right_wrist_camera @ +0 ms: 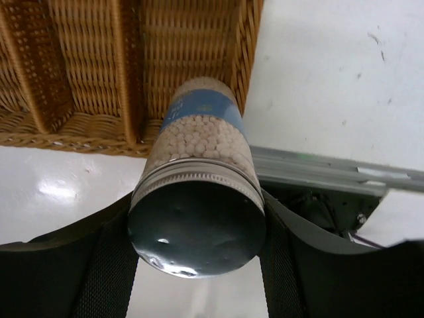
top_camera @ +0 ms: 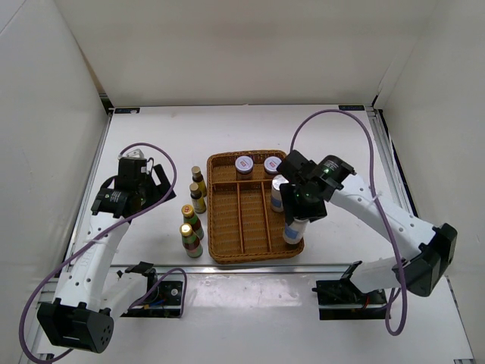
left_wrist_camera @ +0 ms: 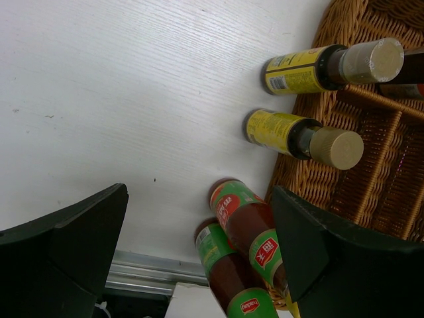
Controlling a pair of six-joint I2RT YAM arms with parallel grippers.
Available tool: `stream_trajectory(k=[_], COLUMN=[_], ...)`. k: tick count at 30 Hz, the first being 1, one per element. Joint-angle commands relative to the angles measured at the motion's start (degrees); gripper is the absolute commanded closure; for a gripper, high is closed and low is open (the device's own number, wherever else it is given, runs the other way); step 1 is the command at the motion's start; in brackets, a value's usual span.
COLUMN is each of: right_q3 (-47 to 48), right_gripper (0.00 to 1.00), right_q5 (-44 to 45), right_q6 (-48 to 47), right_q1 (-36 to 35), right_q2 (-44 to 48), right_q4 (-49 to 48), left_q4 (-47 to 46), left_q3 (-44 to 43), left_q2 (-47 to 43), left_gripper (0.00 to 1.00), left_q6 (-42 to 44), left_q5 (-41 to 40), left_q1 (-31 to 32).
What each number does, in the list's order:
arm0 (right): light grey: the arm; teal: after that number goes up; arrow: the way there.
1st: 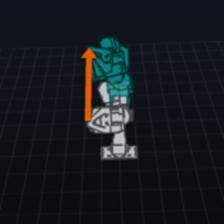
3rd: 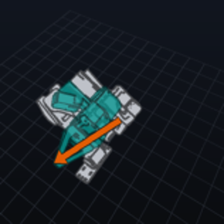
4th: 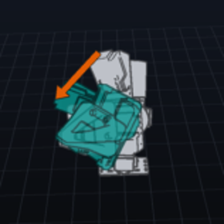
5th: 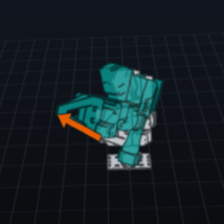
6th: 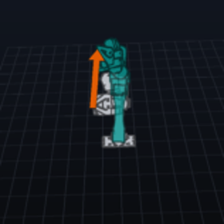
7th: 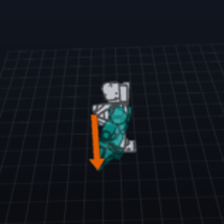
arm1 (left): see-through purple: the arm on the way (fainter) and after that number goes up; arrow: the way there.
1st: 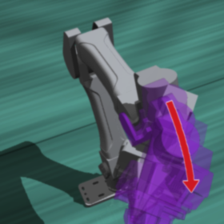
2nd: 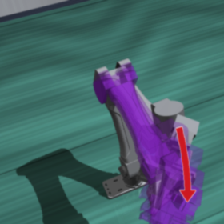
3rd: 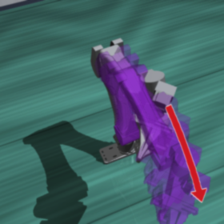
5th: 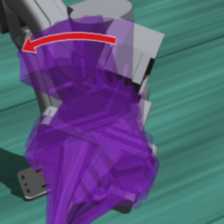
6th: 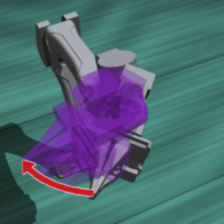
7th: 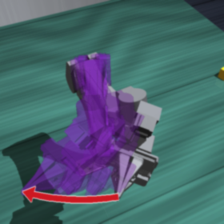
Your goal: Organize the condiment bottles
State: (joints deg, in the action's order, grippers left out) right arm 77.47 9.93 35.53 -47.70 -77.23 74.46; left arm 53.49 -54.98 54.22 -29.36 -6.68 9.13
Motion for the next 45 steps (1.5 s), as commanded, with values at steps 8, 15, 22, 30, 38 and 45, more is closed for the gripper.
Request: stream_trajectory(k=[8,15,22,30,38,45], right_q3=[-5.31,-2.95,-0.38,-7.85,-16.03,-27.1], right_gripper=[1.0,1.0,1.0,1.0,1.0,1.0], right_q5=[-3.43,-3.43,-2.11,2.54,9.74,14.23], right_q6=[-2.48,-3.54,-4.15,-3.37,-0.99,-5.46], right_q1=[-0.2,-0.2,-0.2,-3.09,-4.76,-9.34], right_q2=[-6.18,-3.72,-1.96,2.87,11.74,22.89], right_q4=[-8.01,-8.54,-6.52,-14.15,-22.32,-32.7], left_q4=[-0.67,-0.67,-0.67,-0.67,-0.67,-0.67], left_q3=[-1.09,-2.24,-2.24,-2.24,-2.76,-2.76], left_q2=[0.27,0.8,0.8,0.8,1.33,1.33], left_gripper=[0.0,0.0,0.0,0.0,0.0,0.0], left_q6=[1.59,2.12,2.12,2.64,2.65,2.65], left_q5=[-0.79,-0.79,-0.79,-0.79,-0.79,-0.79], left_q1=[0.19,0.19,0.19,0.19,0.19,0.19])
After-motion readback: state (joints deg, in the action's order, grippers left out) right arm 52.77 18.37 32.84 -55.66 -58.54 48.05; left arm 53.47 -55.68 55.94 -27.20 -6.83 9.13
